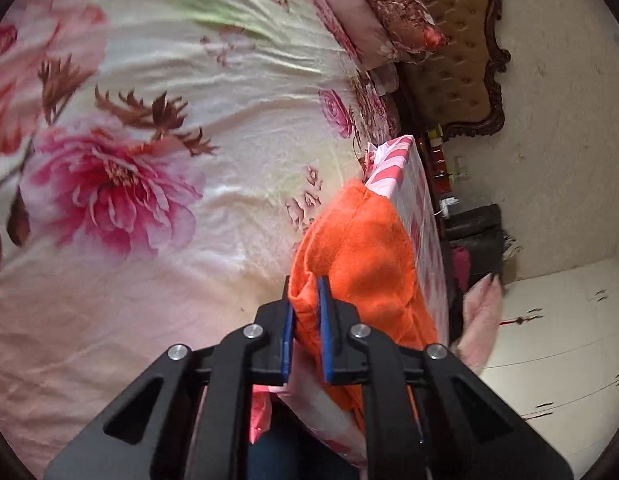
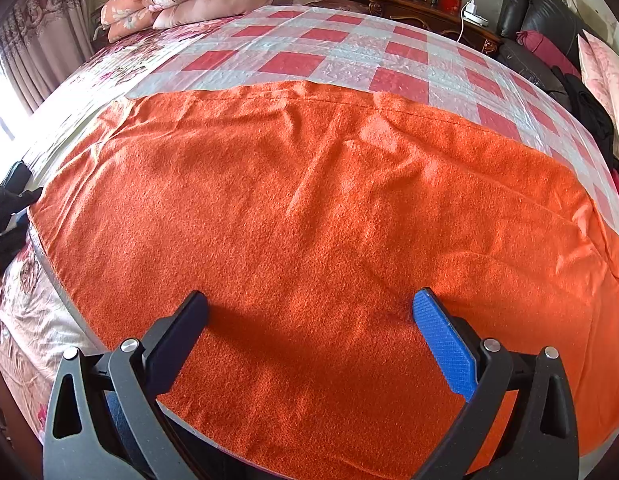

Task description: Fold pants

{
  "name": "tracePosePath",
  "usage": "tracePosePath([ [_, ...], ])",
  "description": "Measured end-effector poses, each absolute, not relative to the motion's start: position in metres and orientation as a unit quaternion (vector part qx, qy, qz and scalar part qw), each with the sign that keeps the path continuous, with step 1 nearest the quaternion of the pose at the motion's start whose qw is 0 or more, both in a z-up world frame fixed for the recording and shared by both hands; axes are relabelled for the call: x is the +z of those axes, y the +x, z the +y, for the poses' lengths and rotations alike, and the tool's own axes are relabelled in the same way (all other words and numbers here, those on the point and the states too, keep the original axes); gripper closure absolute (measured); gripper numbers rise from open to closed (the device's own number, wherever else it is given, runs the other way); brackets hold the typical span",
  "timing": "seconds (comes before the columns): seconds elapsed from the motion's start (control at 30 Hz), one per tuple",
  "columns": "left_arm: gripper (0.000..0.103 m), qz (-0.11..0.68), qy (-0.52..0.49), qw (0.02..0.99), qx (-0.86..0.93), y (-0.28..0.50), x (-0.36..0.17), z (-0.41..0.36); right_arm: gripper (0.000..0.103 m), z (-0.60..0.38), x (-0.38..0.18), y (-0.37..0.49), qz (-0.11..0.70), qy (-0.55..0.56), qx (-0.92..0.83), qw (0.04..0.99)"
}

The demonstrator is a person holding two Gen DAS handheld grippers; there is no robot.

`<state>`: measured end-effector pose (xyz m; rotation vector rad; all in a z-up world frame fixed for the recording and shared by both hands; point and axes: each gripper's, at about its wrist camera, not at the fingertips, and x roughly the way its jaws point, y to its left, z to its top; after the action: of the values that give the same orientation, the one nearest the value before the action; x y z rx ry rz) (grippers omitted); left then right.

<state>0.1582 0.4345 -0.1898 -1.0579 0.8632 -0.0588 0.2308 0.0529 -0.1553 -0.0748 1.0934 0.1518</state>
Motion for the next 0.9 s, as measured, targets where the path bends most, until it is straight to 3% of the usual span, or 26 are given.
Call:
tracePosePath([
  [0.13,0.094,0.417,-0.271,0.867,0.038,0.165,-0.118,0.383,0.004,0.049,-0.153,0.234,0.531,-0.022,0.079,0.843],
  [0.27,0.094,0.394,-0.003,0.916,0.078,0.174,-0.062,0.292,0.006,0.024,-0.138,0.238,0.530,0.104,0.144,0.829],
  [0.47,0.095,0.326,0.263,0.907,0.033,0.171,-0.054,0.142,0.006,-0.029,-0.126,0.251,0.513,0.308,0.232,0.767],
  [0.63,0.095,0.300,0.406,0.861,-0.056,0.142,-0.104,0.038,0.005,-0.070,-0.141,0.259,0.508,0.419,0.259,0.707],
  [0.9,0.095,0.310,0.452,0.831,-0.098,0.123,-0.146,0.006,0.005,-0.065,-0.154,0.268,0.530,0.444,0.297,0.659],
])
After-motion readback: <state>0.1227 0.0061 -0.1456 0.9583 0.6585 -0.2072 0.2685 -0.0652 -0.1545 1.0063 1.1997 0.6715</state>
